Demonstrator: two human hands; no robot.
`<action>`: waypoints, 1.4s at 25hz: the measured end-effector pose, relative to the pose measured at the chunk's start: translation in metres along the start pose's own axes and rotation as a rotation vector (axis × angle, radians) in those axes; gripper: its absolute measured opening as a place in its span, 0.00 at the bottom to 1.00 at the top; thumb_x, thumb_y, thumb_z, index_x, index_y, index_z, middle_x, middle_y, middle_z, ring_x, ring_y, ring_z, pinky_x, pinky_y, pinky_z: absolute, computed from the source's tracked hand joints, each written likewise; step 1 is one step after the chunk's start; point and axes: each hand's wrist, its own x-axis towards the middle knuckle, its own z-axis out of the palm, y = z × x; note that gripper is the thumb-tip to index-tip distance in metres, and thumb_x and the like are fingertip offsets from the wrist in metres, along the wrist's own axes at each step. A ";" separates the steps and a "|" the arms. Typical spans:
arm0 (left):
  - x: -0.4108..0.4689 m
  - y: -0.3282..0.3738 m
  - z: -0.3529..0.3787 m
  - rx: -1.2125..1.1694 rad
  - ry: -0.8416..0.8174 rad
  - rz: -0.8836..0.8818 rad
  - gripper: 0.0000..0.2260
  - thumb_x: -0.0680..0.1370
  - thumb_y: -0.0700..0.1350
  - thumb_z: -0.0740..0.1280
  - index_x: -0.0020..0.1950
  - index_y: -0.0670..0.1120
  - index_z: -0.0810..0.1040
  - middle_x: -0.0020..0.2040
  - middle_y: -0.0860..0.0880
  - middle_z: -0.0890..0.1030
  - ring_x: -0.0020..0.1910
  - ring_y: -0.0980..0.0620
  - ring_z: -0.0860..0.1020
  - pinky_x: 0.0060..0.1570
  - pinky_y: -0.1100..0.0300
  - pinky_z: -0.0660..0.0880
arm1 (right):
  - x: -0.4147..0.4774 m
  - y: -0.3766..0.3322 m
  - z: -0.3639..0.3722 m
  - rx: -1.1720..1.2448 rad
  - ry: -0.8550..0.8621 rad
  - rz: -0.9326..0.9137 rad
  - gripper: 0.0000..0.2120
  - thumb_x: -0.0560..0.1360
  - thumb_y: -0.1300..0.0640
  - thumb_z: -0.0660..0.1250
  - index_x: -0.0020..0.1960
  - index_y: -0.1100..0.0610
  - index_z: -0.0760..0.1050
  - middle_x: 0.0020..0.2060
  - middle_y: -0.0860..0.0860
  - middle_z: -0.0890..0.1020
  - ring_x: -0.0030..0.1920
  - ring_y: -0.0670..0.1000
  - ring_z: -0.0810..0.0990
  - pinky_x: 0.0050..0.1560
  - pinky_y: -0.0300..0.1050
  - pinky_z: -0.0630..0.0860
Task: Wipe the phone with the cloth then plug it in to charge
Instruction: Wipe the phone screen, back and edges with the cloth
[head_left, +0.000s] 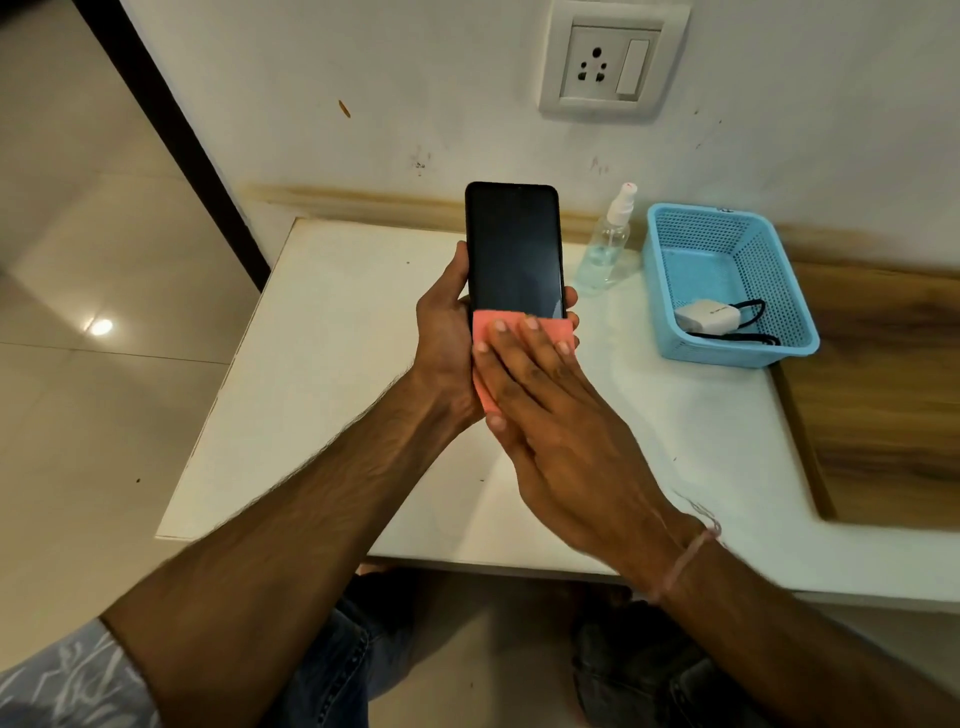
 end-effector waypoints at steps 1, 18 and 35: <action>0.000 -0.002 0.000 -0.007 0.008 0.005 0.37 0.80 0.67 0.53 0.75 0.38 0.67 0.56 0.37 0.79 0.50 0.41 0.79 0.55 0.49 0.77 | 0.010 0.001 -0.003 0.020 -0.005 0.026 0.26 0.82 0.48 0.47 0.77 0.56 0.51 0.77 0.51 0.52 0.77 0.52 0.47 0.76 0.52 0.48; -0.002 -0.003 -0.001 -0.114 0.029 0.091 0.28 0.82 0.62 0.59 0.73 0.44 0.74 0.71 0.43 0.76 0.69 0.43 0.75 0.72 0.48 0.68 | 0.084 0.016 -0.023 0.100 0.000 0.098 0.25 0.83 0.50 0.47 0.78 0.55 0.48 0.78 0.51 0.48 0.77 0.50 0.42 0.77 0.50 0.46; 0.004 -0.009 -0.001 -0.024 0.086 0.098 0.27 0.80 0.65 0.59 0.68 0.48 0.80 0.67 0.42 0.79 0.69 0.41 0.76 0.71 0.43 0.69 | 0.129 0.038 -0.032 -0.064 0.003 0.200 0.25 0.84 0.51 0.46 0.78 0.55 0.47 0.78 0.53 0.49 0.77 0.54 0.43 0.77 0.50 0.41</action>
